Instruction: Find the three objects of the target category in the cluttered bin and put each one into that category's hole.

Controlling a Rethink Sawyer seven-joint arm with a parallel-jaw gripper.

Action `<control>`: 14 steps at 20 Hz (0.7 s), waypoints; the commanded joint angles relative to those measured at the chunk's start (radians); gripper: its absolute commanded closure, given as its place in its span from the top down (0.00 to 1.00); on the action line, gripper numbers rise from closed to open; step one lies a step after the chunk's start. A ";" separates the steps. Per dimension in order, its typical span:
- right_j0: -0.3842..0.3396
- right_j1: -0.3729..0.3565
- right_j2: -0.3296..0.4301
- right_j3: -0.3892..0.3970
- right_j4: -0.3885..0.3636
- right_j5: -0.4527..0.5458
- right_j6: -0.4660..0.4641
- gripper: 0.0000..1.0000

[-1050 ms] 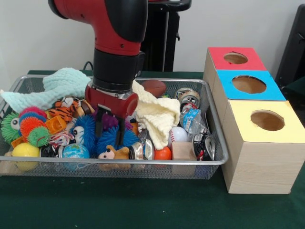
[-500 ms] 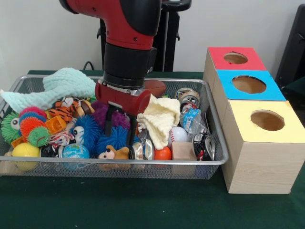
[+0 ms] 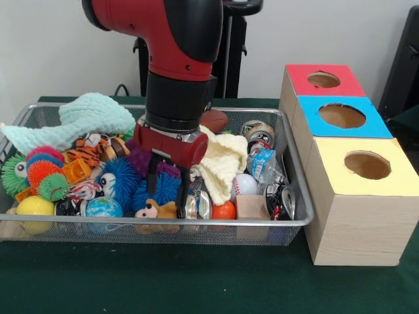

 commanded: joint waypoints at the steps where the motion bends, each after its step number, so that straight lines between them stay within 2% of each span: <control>1: -0.043 0.083 0.064 -0.067 0.027 -0.020 0.167 1.00; 14: -0.078 0.133 0.088 -0.126 -0.002 -0.029 0.137 1.00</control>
